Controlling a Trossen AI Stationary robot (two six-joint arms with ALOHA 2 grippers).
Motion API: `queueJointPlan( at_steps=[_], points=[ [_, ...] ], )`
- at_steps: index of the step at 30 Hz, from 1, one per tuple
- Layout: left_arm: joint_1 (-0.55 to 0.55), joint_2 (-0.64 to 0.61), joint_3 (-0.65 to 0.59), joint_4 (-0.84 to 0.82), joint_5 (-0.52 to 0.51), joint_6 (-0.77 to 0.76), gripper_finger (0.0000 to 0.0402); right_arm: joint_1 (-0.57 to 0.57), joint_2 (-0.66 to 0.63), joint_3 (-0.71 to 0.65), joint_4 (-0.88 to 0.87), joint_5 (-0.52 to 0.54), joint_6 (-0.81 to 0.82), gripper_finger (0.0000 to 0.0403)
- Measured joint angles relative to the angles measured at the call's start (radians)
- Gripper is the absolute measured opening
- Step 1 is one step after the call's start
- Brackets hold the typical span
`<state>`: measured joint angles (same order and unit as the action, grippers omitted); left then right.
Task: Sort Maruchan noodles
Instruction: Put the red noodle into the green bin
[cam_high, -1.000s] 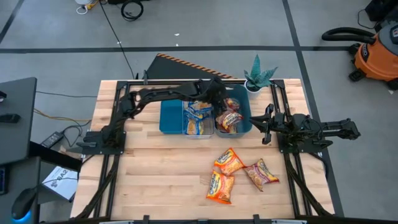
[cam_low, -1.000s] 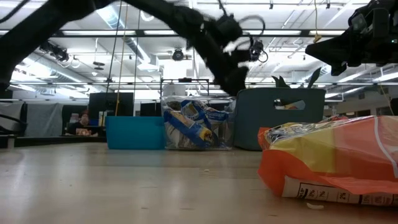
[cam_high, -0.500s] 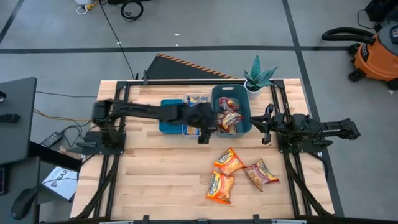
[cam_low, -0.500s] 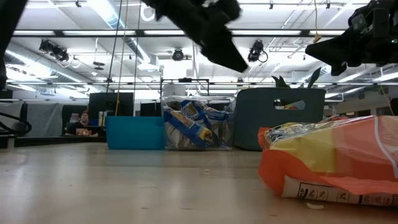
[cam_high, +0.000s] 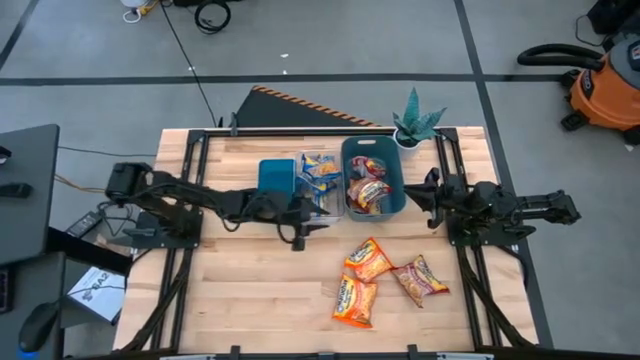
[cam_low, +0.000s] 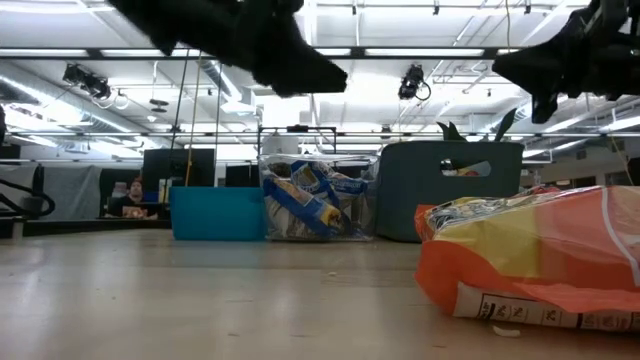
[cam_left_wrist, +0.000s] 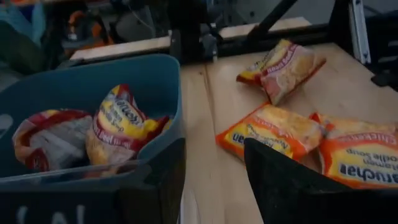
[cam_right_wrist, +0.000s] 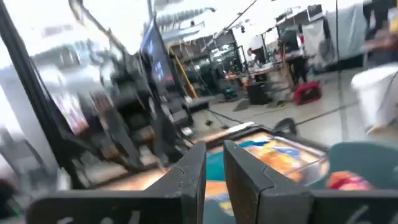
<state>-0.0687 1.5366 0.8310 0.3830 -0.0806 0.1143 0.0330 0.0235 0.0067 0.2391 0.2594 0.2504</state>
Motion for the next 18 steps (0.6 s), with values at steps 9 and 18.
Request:
queueJointPlan(
  at_steps=[9, 18],
  points=[
    [-0.024, -0.121, -0.274, 0.33, -0.059, -0.025, 0.0169, 0.02, 0.127, 0.058, 0.055, -0.129, 0.116, 0.0061],
    [-0.021, -0.197, -0.397, 0.455, -0.09, -0.058, 0.0169, 0.127, 0.491, 0.304, -0.253, -0.107, 0.143, 0.0061]
  ],
)
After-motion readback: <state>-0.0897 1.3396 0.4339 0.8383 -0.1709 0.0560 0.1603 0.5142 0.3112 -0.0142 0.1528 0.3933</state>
